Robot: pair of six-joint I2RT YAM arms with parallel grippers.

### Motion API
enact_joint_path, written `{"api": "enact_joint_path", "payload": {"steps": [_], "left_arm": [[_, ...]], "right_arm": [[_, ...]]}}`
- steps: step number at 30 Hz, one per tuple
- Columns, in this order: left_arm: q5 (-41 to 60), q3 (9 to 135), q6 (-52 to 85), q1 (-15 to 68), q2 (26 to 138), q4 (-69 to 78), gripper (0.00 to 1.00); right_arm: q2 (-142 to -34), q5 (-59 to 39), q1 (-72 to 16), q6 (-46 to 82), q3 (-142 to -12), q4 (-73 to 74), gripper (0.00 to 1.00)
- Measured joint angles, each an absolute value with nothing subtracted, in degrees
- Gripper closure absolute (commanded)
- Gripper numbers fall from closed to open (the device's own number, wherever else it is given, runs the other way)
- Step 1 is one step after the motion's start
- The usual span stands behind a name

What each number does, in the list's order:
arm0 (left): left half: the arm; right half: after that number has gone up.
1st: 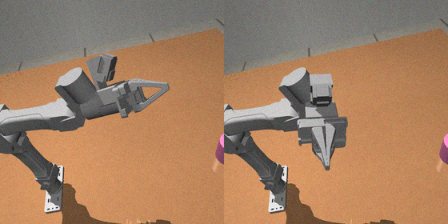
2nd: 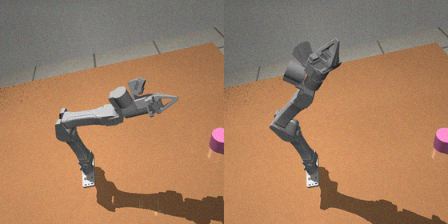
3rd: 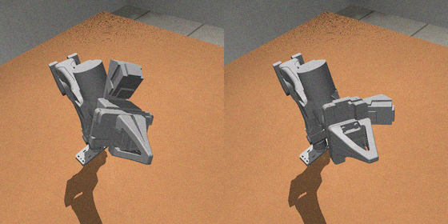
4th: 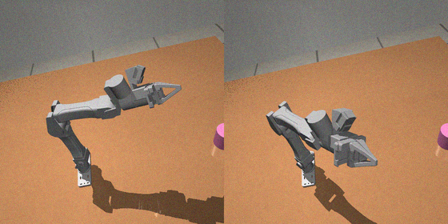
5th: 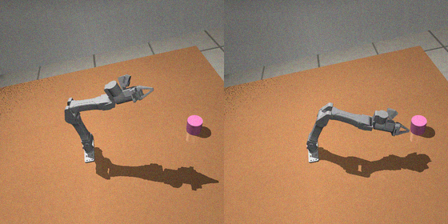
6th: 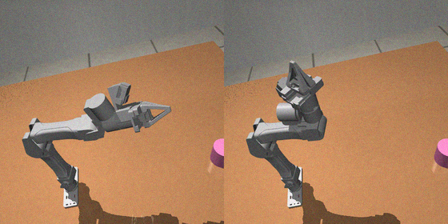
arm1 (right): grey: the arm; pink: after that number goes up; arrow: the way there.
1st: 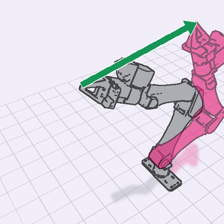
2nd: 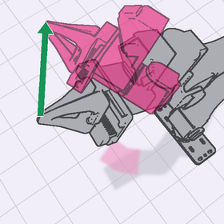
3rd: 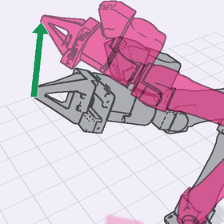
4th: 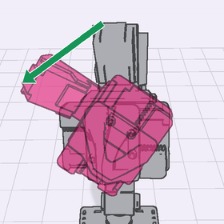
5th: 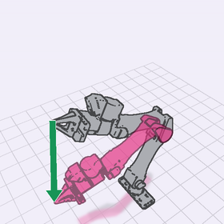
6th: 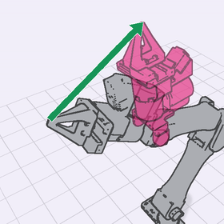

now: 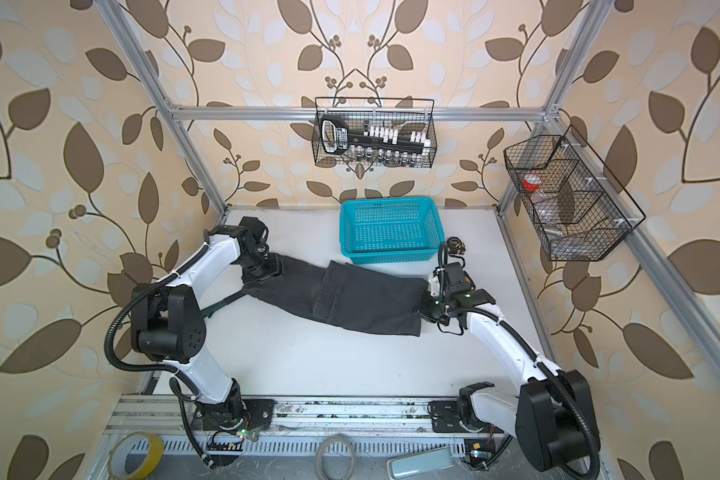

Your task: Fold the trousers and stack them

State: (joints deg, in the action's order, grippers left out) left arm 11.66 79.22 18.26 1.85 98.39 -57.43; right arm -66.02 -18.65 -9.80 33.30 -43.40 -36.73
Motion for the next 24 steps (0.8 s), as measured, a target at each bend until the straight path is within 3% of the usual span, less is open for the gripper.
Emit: {"api": "enact_joint_path", "payload": {"steps": [6, 12, 16, 24], "left_arm": [[14.61, 79.83, 16.84, -1.10, 101.89, -56.60, 0.37], [19.03, 80.03, 16.71, -0.99, 106.78, -54.00, 0.43], [21.02, 80.07, 16.93, -0.16, 107.81, -52.45, 0.45], [22.00, 80.05, 16.86, 0.78, 111.61, -49.93, 0.51]], "right_arm": [[-63.51, -17.30, -0.78, 28.14, -50.89, -49.89, 0.97], [-63.64, -16.53, 2.28, 24.38, -56.18, -56.47, 0.97], [-64.84, -17.17, 1.58, 24.03, -59.31, -58.96, 0.96], [-68.47, -21.06, -8.16, 30.33, -67.57, -57.71, 0.97]]}}
